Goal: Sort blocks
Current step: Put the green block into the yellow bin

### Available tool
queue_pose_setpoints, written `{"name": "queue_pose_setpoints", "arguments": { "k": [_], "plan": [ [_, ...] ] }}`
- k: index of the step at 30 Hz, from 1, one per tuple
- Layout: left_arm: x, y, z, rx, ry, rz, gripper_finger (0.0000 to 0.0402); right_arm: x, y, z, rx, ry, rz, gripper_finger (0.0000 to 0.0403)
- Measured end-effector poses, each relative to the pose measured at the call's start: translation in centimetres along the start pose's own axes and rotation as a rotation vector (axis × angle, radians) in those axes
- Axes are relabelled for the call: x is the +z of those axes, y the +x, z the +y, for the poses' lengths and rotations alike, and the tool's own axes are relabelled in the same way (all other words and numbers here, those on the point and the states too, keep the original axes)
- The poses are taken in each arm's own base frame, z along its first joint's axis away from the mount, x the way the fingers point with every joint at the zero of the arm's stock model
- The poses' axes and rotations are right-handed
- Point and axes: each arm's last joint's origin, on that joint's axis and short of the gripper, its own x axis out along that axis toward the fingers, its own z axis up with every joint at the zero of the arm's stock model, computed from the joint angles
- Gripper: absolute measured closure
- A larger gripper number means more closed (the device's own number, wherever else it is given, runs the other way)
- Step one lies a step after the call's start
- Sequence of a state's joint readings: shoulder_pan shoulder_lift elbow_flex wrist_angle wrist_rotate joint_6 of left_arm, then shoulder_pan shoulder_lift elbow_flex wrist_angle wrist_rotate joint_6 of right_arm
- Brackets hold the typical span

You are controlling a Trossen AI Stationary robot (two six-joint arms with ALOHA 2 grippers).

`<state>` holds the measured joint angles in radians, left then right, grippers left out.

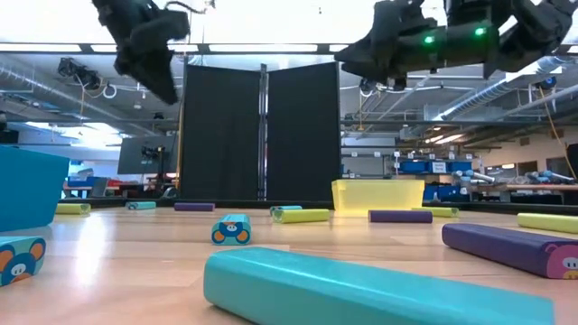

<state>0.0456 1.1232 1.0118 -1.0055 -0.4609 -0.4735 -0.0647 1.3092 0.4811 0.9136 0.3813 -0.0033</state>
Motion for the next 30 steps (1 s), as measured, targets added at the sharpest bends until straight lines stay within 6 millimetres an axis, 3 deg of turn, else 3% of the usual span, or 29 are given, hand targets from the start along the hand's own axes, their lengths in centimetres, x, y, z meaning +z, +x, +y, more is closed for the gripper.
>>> {"name": "queue_pose_setpoints", "arguments": {
  "k": [4,9,15,20,24,30],
  "plan": [
    [0.6,1.7,-0.3,0.124,0.195,0.348,0.0256,0.0,-0.3,0.4,0.019,-0.011,-0.001,0.0206],
    [0.1,5.3,-1.6,0.104,0.408,0.676,0.0219,-0.7,-0.2,1.2,0.047,-0.023,0.025,0.0206],
    [-0.1,8.3,-2.3,0.116,0.556,0.797,0.0158,-0.8,-0.6,2.1,0.082,-0.023,0.030,0.0206],
    [-1.1,9.9,-0.4,0.127,0.514,0.886,0.0118,-0.7,-0.7,2.5,0.097,-0.019,0.019,0.0206],
    [-3.1,11.0,1.4,0.135,0.498,1.013,0.0108,-0.6,-0.8,2.6,0.102,-0.015,0.012,0.0206],
    [-4.9,12.4,1.8,0.078,0.510,1.019,0.0107,-0.6,-0.8,2.6,0.102,-0.020,0.012,0.0206]
  ]
}}
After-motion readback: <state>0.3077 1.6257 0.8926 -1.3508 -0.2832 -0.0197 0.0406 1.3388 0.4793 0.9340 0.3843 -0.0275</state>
